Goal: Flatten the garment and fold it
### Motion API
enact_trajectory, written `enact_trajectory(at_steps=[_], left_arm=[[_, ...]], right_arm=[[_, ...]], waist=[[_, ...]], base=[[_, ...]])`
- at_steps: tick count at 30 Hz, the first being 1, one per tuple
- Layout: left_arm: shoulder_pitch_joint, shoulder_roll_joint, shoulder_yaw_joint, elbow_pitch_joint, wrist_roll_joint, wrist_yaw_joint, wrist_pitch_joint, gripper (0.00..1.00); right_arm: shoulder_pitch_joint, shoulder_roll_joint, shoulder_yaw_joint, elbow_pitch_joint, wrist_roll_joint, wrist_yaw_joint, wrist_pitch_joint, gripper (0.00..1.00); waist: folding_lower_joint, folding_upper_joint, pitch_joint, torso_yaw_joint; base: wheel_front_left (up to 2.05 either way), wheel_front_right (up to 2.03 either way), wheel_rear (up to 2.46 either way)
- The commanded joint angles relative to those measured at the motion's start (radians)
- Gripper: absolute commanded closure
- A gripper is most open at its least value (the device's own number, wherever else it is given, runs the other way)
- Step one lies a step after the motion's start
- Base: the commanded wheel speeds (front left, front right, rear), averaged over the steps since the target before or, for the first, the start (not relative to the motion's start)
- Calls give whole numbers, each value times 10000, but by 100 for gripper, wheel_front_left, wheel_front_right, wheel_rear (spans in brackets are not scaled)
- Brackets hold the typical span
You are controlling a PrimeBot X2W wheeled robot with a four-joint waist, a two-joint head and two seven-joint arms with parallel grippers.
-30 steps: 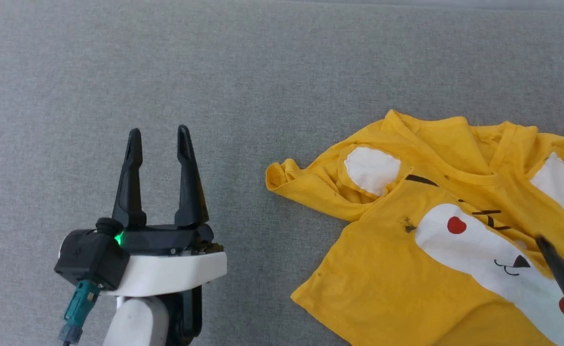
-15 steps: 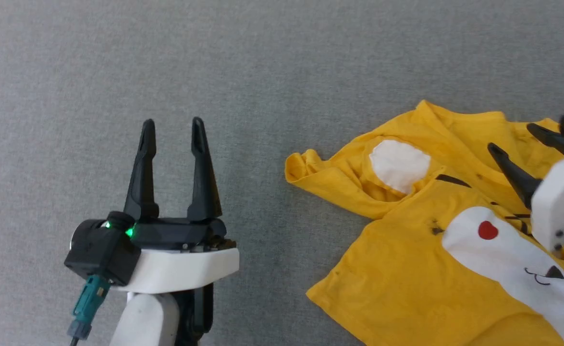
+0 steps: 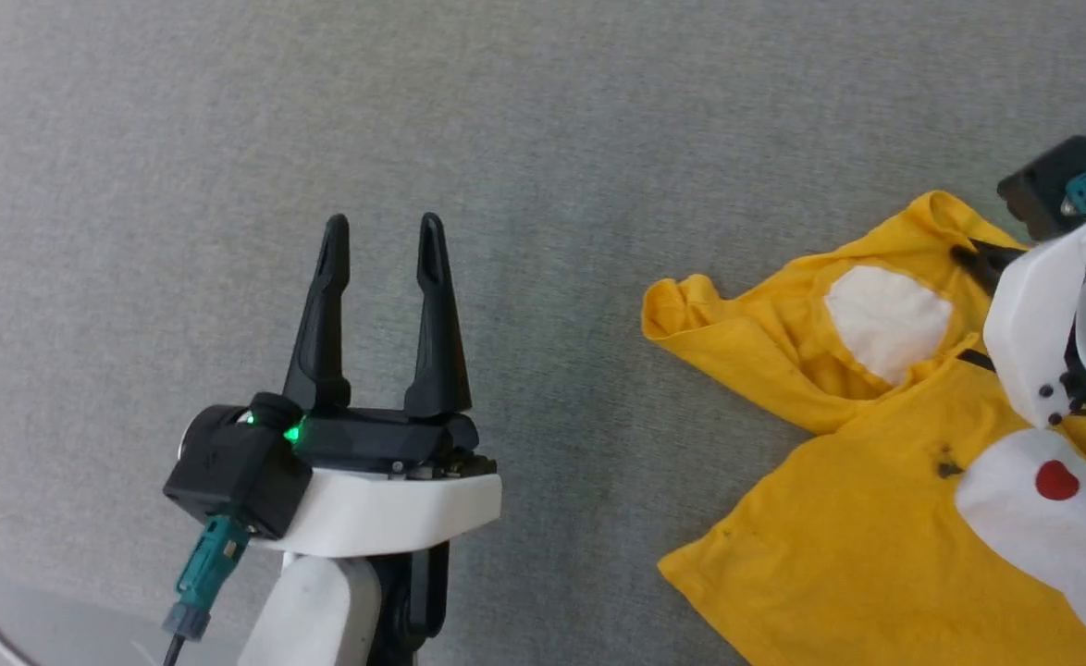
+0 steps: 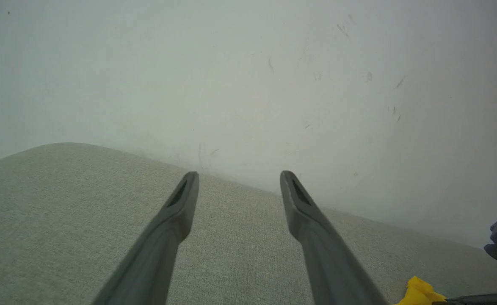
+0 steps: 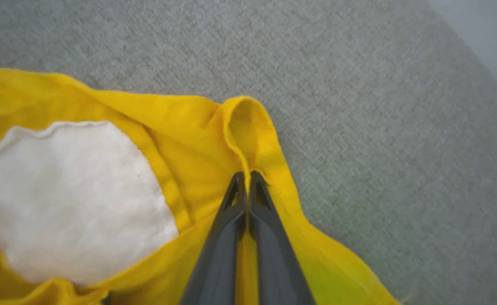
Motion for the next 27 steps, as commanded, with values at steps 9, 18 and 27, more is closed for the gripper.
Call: enact_trajectory(at_steps=[9,18,27], left_arm=[[-280,-13,-242,46,-276,138,-47,0],[-600,-13,-769,120,-650,291,-47,0],[-759,-13,-925,216,-658,486,-47,0]], right_arm=[[-2653,-539,746,427,-748,-21,-1095,100],[-4872,-180,1382,2776,-1494,-21,-2279,100],[-4856,367,1280,4111,-1230,-21,-3280,0]], waist=[[-1,-1,157,716],[-1,-1,682,1481],[-1,-1,602,1275]], base=[[0,0,0],[0,0,0],[0,0,0]])
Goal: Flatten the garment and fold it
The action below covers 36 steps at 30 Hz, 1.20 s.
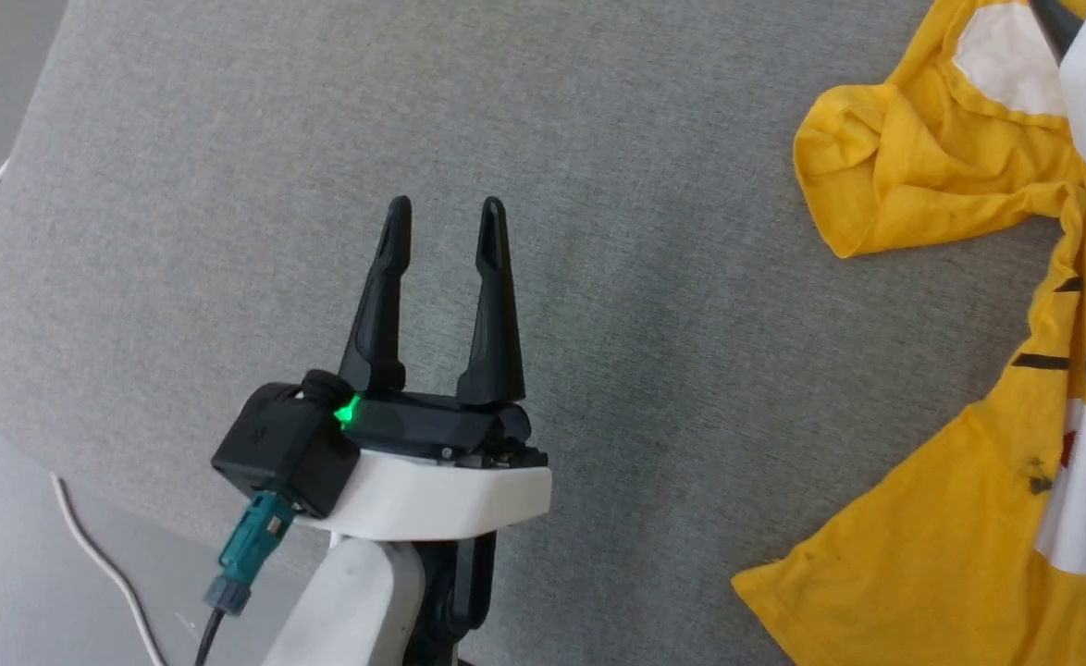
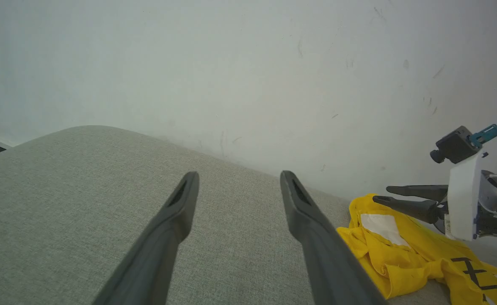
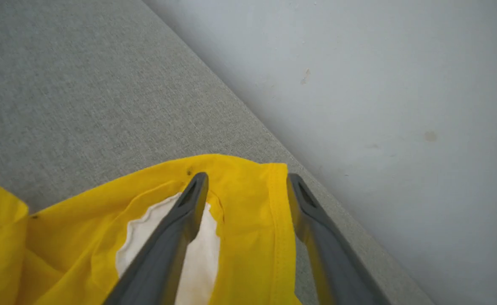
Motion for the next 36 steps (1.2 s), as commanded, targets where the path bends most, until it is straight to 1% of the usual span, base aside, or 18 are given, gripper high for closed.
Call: enact_trajectory(at_steps=[1,3,6,9,12,15,18,22,24,26,28,30,32,34,36], left_arm=[[-138,-16,54,63,120,38,-45,0],[-99,-16,165,103,274,6,-45,0],[58,-16,425,134,529,-54,-45,0],[285,-16,710,183,783,-185,-45,0],[565,-16,966,233,1005,-354,-45,0],[824,-16,1199,264,1192,-547,-45,0],[1060,-16,1364,264,1346,-775,-45,0],[1488,-16,1562,154,1476,-976,-46,0],[1801,-16,1622,117,1497,-1045,-46,0],[2147,-16,1703,134,1471,-1059,-46,0],[2316,-16,1732,163,1423,-1054,-46,0],[2555,-16,1721,234,1352,-1046,-46,0],[2551,-14,1558,310,1546,-1156,-46,0],[2316,4,1244,400,1710,-1369,-24,0],[1810,88,696,549,1923,-1775,348,0]], right_arm=[[17,64,-139,-138,144,-21,-201,0],[176,158,-497,-471,347,-21,-473,0],[833,301,-1347,-1229,486,-21,-731,0],[1987,569,-2586,-2292,448,-21,-872,0],[3595,1087,-4105,-3638,195,-21,-930,0],[5413,1843,-5571,-5093,-207,-21,-979,0],[7287,2813,-6811,-6397,-651,-21,-1046,0],[9492,4525,-8123,-7727,-1219,-21,-1648,0],[10342,5261,-8561,-8096,-1338,-21,-2074,0],[10896,5578,-8899,-8236,-1250,-21,-2499,0],[11102,5632,-8977,-8239,-1219,-21,-2668,0],[11338,5663,-9183,-8079,-799,-21,-2925,0],[11446,5668,-9275,-7989,-716,-21,-3125,0],[11393,5671,-9302,-7948,-718,-21,-3264,0],[11287,5672,-9313,-8009,-795,-21,-3294,0]], waist=[[0,-1,-256,-319],[0,-1,-458,-576],[0,-1,-805,-1050],[0,-1,-1127,-1571],[0,-1,-1401,-2074],[0,-1,-1630,-2534],[0,-1,-1773,-2854],[0,-1,-1864,-3149],[0,-1,-1897,-3291],[0,-1,-1975,-3458],[0,-1,-2029,-3537],[0,-1,-2126,-3652],[0,-1,-2217,-3698],[0,-1,-2287,-3698],[0,-1,-2326,-3636]], base=[[0,0,0],[0,0,0],[0,0,0],[0,0,0],[0,0,0],[0,0,0],[0,0,0],[0,0,0],[0,0,0],[0,0,0],[0,0,0],[0,0,0],[0,0,0],[0,0,0],[0,0,0]])
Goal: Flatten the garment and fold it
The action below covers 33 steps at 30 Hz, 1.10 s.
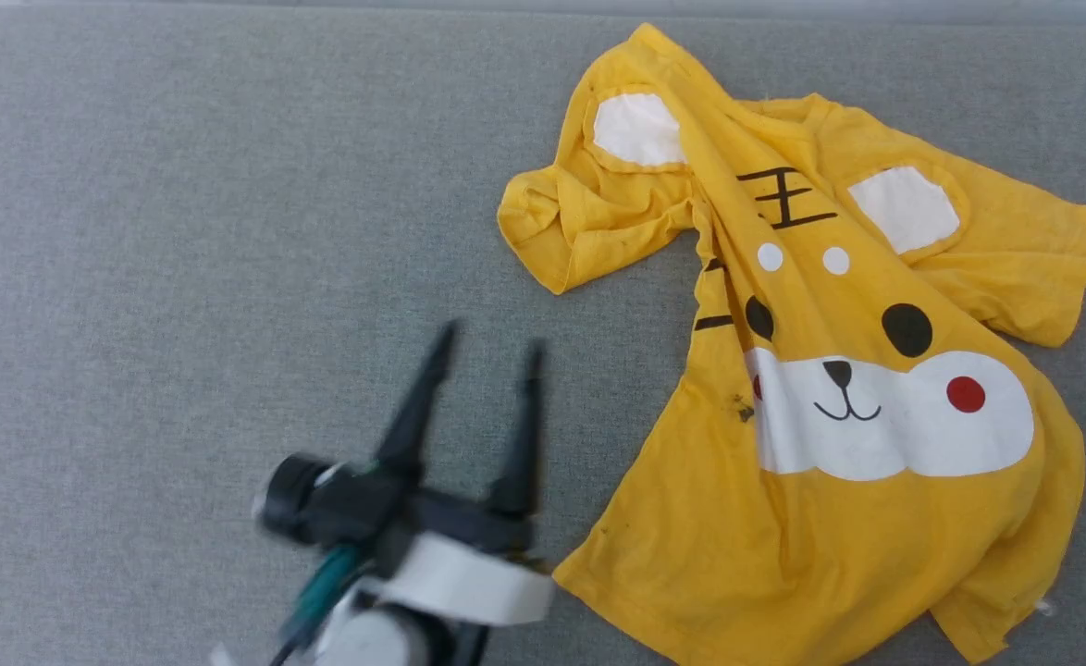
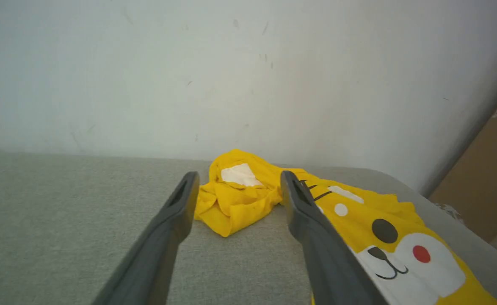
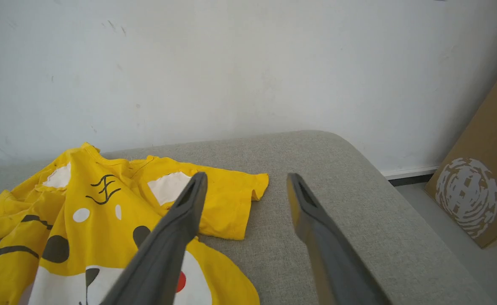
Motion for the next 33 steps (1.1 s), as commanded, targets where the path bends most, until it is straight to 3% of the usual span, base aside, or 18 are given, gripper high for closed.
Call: enact_trajectory(at_steps=[1,6,9,24,25,26,33], left_arm=[[-406,20,-180,61,107,-169,194,0],[-1891,70,-1634,1108,282,-1332,2947,0],[-2645,120,-2094,1782,295,-1601,4374,0],[-4148,167,-3431,4064,517,-1855,7357,0],[-4195,205,-3544,4206,549,-1874,7564,36],[-4247,223,-3614,4278,568,-1884,7657,97],[-3960,61,-2840,3561,-508,-1396,7121,100]], right_arm=[[-165,29,-10,-66,-13,-7,-41,0],[-348,30,-79,-356,-83,-7,161,0],[-449,30,-10,-486,-47,-7,249,0],[-782,31,308,-185,293,-7,207,0],[-813,31,312,-151,305,-7,188,0],[-838,31,316,-116,317,-7,171,0],[-917,31,351,94,345,-7,106,0]], waist=[[2,-1,-70,10],[2,-1,37,118],[2,-1,246,107],[2,-1,1081,-106],[2,-1,1097,-110],[2,-1,1115,-109],[2,-1,933,116]], base=[[0,0,0],[0,0,0],[0,0,0],[0,0,0],[0,0,0],[0,0,0],[0,0,0]])
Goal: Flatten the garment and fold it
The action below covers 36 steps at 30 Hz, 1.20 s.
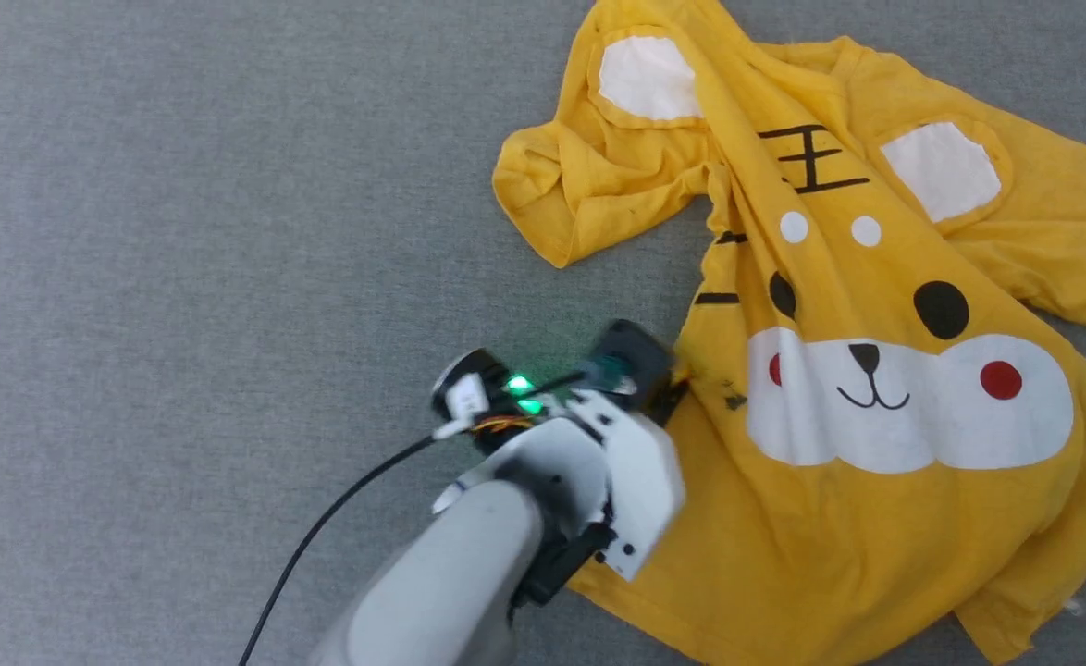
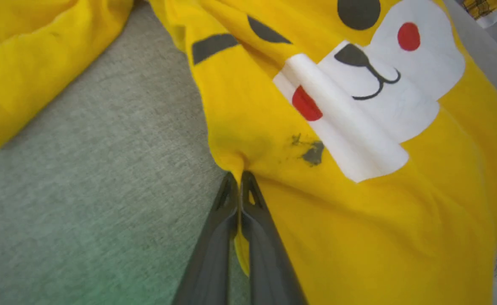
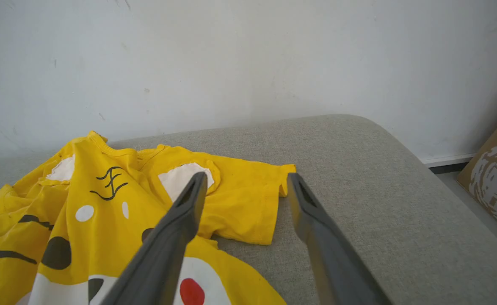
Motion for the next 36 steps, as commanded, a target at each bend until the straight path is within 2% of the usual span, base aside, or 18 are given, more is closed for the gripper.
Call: enact_trajectory(at_steps=[1,4,7,10,14,18,19,20,21,26,29,32,36], left_arm=[[361,157,269,-120,-246,147,-61,100],[963,559,955,-1225,-922,265,-66,100],[2179,1470,1714,-2433,-1296,707,335,100],[4246,2229,2210,-3347,-1945,1227,1126,100],[6897,2632,2348,-4055,-2910,1670,1746,100],[7884,2454,2297,-4094,-3232,1759,1348,100],[7801,2350,2294,-4112,-3195,1691,1065,85],[7614,2229,2316,-4132,-3089,1619,679,3],[7382,2073,2368,-4130,-2984,1576,261,0],[5812,1229,2877,-4282,-2446,1330,-2343,0],[4752,916,3028,-4497,-2040,1228,-3394,0],[3575,834,2822,-4610,-1397,1100,-3744,0],[2346,837,2401,-4268,-663,979,-3487,0]], right_arm=[[-153,27,19,13,48,-9,-42,0],[-118,28,16,-8,-2,-9,20,0],[-26,28,-12,-26,-65,-9,119,0],[93,28,3,-82,-66,-9,252,0],[142,28,-69,-259,-115,-9,408,0],[204,28,-230,-406,-178,-9,585,0],[215,28,-237,-448,-204,-9,636,0],[217,28,-211,-489,-229,-9,696,0],[204,28,-183,-532,-248,-9,749,0],[31,28,-34,-721,-359,-9,938,0],[-54,28,16,-746,-383,-9,1009,0],[-95,28,69,-761,-358,-9,1033,0],[-118,28,-41,-768,-370,-9,1026,0]], waist=[[-1,-1,-157,138],[-1,-1,-378,346],[-1,-1,-602,571],[-1,-1,-721,759],[-1,-1,-627,1040],[-1,-1,-495,1496],[-1,-1,-469,1617],[-1,-1,-449,1726],[-1,-1,-433,1822],[-1,-1,-407,2043],[-1,-1,-409,2035],[-1,-1,-369,1893],[-1,-1,-355,1688]], base=[[0,0,0],[0,0,0],[0,0,0],[0,0,0],[0,0,0],[0,0,0],[0,0,0],[0,0,0],[0,0,0],[0,0,0],[0,0,0],[0,0,0],[0,0,0]])
